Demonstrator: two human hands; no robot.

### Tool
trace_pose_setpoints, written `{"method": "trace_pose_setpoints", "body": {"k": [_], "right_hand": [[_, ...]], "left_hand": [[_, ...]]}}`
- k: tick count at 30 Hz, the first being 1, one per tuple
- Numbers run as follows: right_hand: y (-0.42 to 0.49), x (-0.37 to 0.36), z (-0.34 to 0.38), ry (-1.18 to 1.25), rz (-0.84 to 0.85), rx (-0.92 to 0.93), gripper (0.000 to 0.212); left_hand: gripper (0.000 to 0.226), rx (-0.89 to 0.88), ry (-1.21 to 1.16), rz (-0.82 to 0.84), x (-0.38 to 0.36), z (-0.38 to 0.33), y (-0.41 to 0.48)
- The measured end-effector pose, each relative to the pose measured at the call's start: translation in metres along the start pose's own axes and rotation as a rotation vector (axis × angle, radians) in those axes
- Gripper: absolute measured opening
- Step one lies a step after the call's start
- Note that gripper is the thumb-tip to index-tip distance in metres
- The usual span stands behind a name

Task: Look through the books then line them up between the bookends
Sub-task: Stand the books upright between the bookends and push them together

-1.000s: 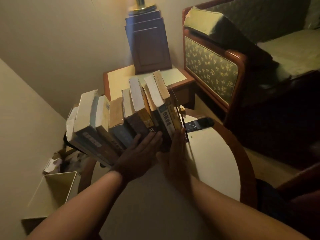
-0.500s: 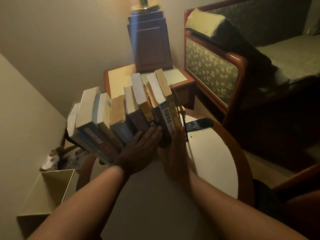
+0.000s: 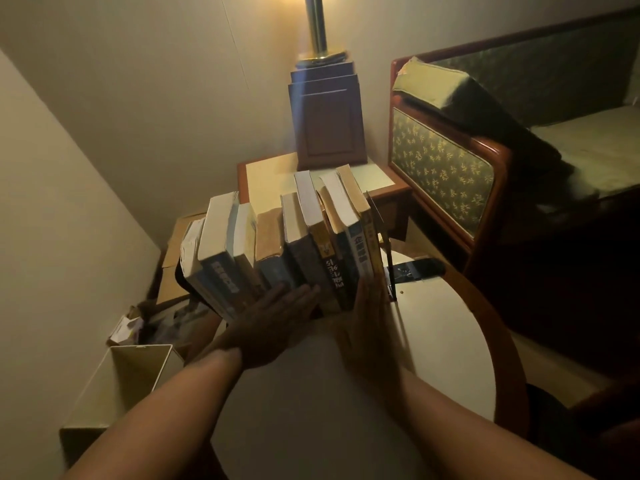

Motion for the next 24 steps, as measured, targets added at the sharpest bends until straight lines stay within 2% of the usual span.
{"method": "trace_pose_setpoints", "body": {"k": [10,13,20,24], "right_hand": [[0.001,-0.020,-0.017,-0.142,-0.010,-0.015,0.078],[0.004,-0.026,-0.020,-0.205,0.022,-0.042,0.075],[0.006,-0.024,-0.023,-0.183,0.020,-0.042,0.081],[0.010,-0.008,-0.009,0.003,-0.064,-0.023,0.082]], "left_hand": [[0.062,-0.112,0.163,-0.129,-0.011,-0.002,0.003],[0.068,-0.129,0.135,-0.096,-0.013,0.000,0.007],[0.082,-0.108,0.158,-0.061,-0.014,0.005,0.009],[0.082,-0.113,0.102,-0.011,-0.010,0.004,0.008]]}}
Point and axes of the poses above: each hand's wrist, its own y-axis towards the middle knuckle, its own x-axis out of the back of the hand, z = x × y, the point moved 10 cm from there along y, towards the middle knuckle, and after that the axes turned 14 degrees about y, right-handed, at the moved point
